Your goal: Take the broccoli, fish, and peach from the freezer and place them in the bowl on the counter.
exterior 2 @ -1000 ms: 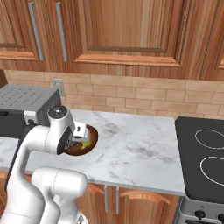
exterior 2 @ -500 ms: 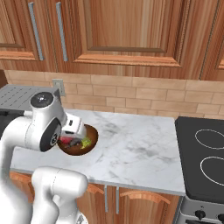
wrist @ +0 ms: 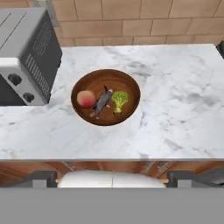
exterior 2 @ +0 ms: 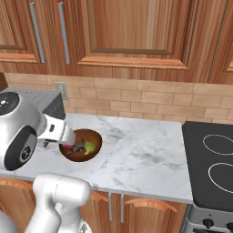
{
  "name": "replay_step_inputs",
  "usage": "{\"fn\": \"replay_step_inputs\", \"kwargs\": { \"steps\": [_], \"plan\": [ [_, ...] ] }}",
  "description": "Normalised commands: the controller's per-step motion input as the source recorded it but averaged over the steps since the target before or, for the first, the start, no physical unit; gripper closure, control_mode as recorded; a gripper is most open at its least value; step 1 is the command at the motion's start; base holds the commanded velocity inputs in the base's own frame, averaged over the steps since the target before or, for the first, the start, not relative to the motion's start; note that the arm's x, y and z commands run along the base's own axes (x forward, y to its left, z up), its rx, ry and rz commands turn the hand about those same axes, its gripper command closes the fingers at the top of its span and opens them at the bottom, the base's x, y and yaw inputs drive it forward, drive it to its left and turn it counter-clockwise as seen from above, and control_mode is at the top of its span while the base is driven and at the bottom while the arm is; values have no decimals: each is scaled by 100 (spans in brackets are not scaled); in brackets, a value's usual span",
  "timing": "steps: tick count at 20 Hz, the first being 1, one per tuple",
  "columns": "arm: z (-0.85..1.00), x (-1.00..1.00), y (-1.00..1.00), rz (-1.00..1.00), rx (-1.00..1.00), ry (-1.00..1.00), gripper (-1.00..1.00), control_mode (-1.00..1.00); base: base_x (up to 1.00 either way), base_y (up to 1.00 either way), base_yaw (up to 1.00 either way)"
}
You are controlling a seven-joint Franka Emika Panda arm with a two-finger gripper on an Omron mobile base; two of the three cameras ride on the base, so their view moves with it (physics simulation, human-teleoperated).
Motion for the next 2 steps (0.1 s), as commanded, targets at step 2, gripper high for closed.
{"fn": "replay_step_inputs", "kwargs": {
  "steps": [2],
  "plan": [
    [46, -54, 0, 0, -3, -10, -100, -100, 0, 0, 0]
  ]
}}
